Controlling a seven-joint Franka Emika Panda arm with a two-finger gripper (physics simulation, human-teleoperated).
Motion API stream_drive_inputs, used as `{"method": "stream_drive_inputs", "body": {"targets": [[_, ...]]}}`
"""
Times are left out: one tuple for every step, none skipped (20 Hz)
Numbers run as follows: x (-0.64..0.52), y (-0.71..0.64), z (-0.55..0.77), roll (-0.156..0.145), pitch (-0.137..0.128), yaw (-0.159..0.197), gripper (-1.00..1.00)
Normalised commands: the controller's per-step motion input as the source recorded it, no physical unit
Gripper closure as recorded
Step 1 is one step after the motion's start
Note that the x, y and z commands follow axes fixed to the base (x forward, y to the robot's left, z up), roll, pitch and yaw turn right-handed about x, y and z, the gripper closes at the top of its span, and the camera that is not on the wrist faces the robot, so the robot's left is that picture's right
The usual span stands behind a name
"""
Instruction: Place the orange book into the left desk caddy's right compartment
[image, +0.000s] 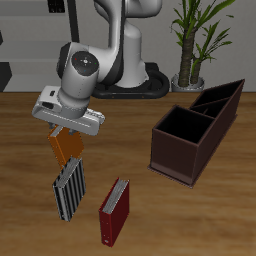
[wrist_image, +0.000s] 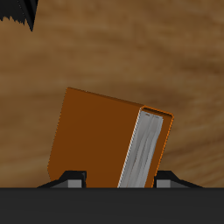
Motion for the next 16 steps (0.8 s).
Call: {"method": "stream_drive_inputs", "body": {"targets": [[0.1, 0.0, -0.03, 0.015, 0.017, -0.034, 1.0], [0.02, 0.07, 0.01, 0.029, -0.002, -0.008, 1.0], [0.12, 0.18, 0.1, 0.038, -0.014, 0.015, 1.0], [0.06, 0.24, 0.17, 0.056, -0.025, -0.031, 1.0], [0.05, 0.27, 0.22, 0.038, -0.042, 0.01, 1.0], [0.0, 0.23, 0.18, 0.033, -0.021, -0.004, 1.0], [0.16, 0.33, 0.26, 0.057, -0.029, -0.012, 1.0], [-0.01, 0.19, 0.17, 0.021, -0.016, 0.004, 1.0], [0.22, 0.68, 0.57, 0.099, -0.073, 0.008, 1.0], [0.09, 0.63, 0.56, 0.084, -0.076, -0.024, 1.0], [0.08, 0.57, 0.56, 0.092, -0.081, -0.023, 1.0], [0.02, 0.55, 0.59, 0.052, -0.092, 0.015, 1.0], [-0.04, -0.04, -0.02, 0.0, 0.0, 0.0, 1.0], [0.03, 0.52, 0.6, 0.067, -0.066, -0.015, 1.0], [-0.01, 0.55, 0.58, 0.058, -0.09, -0.014, 1.0], [-0.01, 0.4, 0.46, 0.067, -0.06, 0.015, 1.0]]}}
